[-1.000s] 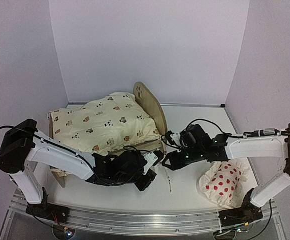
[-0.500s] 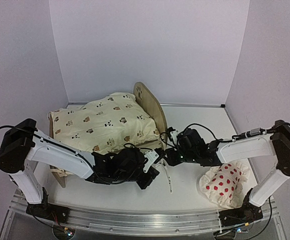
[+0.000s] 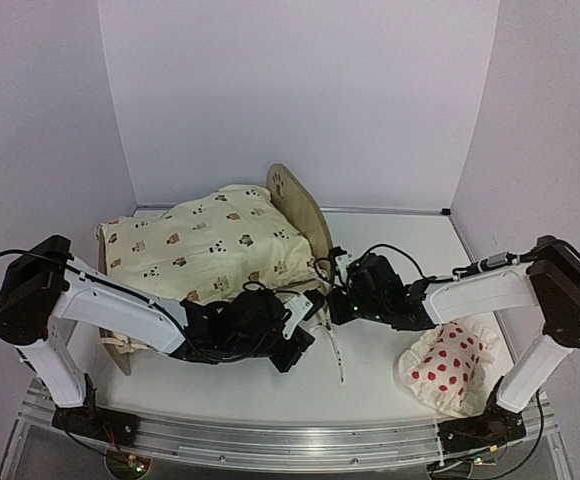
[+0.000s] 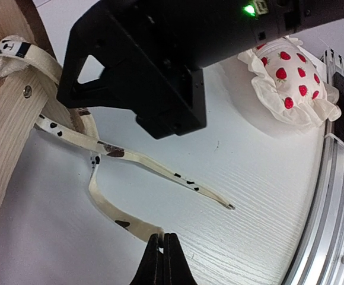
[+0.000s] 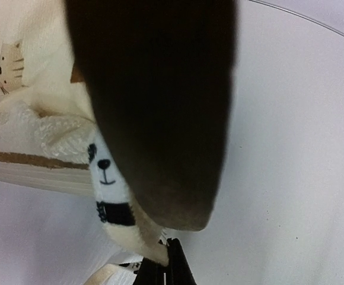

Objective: Set up the pet bed

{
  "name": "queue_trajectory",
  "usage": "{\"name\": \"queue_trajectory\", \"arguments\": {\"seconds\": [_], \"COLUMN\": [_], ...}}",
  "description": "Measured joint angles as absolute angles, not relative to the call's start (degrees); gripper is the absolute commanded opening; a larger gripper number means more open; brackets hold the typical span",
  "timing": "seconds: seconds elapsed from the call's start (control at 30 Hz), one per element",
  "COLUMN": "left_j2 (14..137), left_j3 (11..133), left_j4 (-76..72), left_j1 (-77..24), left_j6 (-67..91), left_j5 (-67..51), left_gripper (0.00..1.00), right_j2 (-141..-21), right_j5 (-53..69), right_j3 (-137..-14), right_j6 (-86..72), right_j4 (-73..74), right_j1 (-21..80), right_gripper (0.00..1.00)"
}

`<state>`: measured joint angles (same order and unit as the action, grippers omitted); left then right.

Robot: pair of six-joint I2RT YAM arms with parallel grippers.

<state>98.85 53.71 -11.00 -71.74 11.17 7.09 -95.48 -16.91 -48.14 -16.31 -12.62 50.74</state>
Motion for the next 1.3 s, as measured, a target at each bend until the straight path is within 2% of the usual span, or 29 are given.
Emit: {"name": "queue_trajectory", "arguments": {"seconds": [0.2,0.6,1.0,1.07,1.2,1.3], "left_j2": [98.9,105.11,111.93,112.9,113.99,114.25], "left_j3": [55.16,66.31,69.02,69.79,70.5,70.52], "left_j4": [-10.39,-11.55,-13.13,-13.25,-14.25,-14.89], "left_j1": [-68.67,-64.19,-61.16,-60.73,-60.53,-60.43], "left_j6": [11.84,12.8,15.01,15.04,15.03,15.0], "left_j5": [7.07,5.02,2.35,1.83,0.82,-0.29], "left_gripper": [0.0,0.0,0.0,0.0,0.0,0.0], "right_j2": [-94.39,-85.87,-84.31,-83.87,-83.4,-83.01], "right_j5": [-15.7,-10.76,-7.6,-6.63,-4.25,-3.89], "right_j3": [-47.15,-44.87,-43.46,-43.46,-43.46,-43.38], "right_j6": [-16.12,-17.8,-17.83,-17.84,-17.84,-17.25], "right_j4": [-12.81,-11.51,-9.45,-9.42,-9.18,-8.17], "right_j1": [50.74,49.92,50.17,50.17,50.14,50.1], "right_gripper": [0.0,0.0,0.01,0.07,0.27,0.32]}}
